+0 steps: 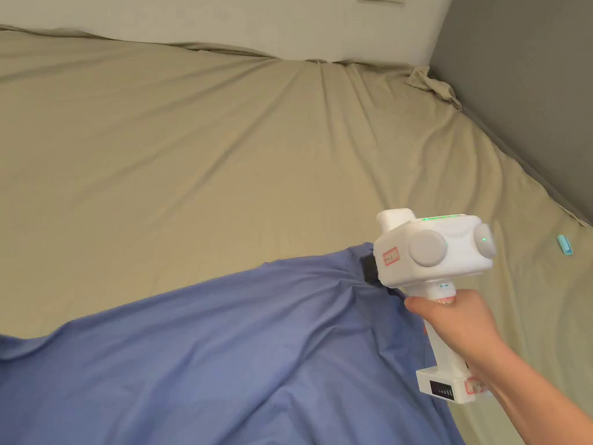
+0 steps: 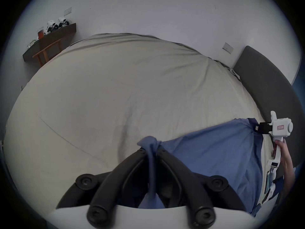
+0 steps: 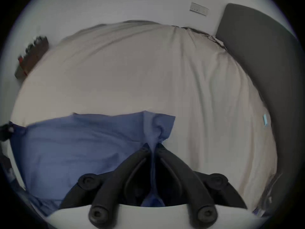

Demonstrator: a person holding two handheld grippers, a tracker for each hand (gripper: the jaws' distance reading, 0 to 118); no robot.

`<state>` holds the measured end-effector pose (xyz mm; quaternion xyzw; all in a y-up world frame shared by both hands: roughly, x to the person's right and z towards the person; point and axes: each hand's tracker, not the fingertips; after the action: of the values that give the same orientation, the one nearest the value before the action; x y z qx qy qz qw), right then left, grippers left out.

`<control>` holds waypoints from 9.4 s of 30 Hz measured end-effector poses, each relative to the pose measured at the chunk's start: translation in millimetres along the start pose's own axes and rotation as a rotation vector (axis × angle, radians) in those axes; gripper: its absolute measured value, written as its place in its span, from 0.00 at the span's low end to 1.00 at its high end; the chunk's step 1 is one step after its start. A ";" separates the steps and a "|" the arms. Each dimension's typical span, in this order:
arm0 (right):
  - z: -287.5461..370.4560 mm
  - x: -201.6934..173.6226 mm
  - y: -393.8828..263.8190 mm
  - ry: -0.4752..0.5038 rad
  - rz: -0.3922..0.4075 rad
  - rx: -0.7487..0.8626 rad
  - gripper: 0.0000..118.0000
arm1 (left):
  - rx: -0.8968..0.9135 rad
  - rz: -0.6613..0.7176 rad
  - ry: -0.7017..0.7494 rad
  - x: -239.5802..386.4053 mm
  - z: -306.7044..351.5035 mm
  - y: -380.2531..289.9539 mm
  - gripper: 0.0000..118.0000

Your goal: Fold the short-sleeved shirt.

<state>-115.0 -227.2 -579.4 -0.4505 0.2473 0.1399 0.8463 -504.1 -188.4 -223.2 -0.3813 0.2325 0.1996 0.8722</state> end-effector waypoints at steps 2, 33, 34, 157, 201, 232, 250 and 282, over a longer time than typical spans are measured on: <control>30.5 2.6 -2.1 -0.031 0.021 0.081 0.04 | 0.065 -0.001 -0.018 4.6 18.9 5.6 0.05; 409.8 -18.2 298.9 -0.176 0.037 0.930 0.04 | 0.764 -0.115 0.150 79.2 215.8 365.8 0.05; 388.5 -17.1 298.0 -0.169 0.046 0.913 0.04 | 0.760 -0.117 0.149 77.7 193.0 364.1 0.05; 248.8 19.6 -330.9 0.004 -0.237 0.100 0.05 | -0.089 -0.041 0.008 6.1 184.7 -207.6 0.09; 289.2 -41.0 -319.8 0.043 -0.114 0.240 0.02 | 0.105 -0.169 0.050 29.6 238.7 -221.6 0.00; 238.4 -27.3 -256.7 0.091 -0.145 0.161 0.72 | -0.011 -0.056 -0.063 -9.2 89.0 -145.0 0.08; 143.8 18.7 -247.3 0.100 -0.229 0.044 0.12 | -0.085 -0.042 -0.045 -12.3 78.3 -145.8 0.08; 277.3 9.2 -260.9 0.063 -0.165 0.113 0.92 | 0.074 -0.062 0.015 -16.1 224.2 -160.1 0.64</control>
<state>93.8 -141.1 -272.7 -0.4249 0.2434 0.0413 0.8709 -376.2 -122.0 12.2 -0.3572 0.2344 0.1608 0.8897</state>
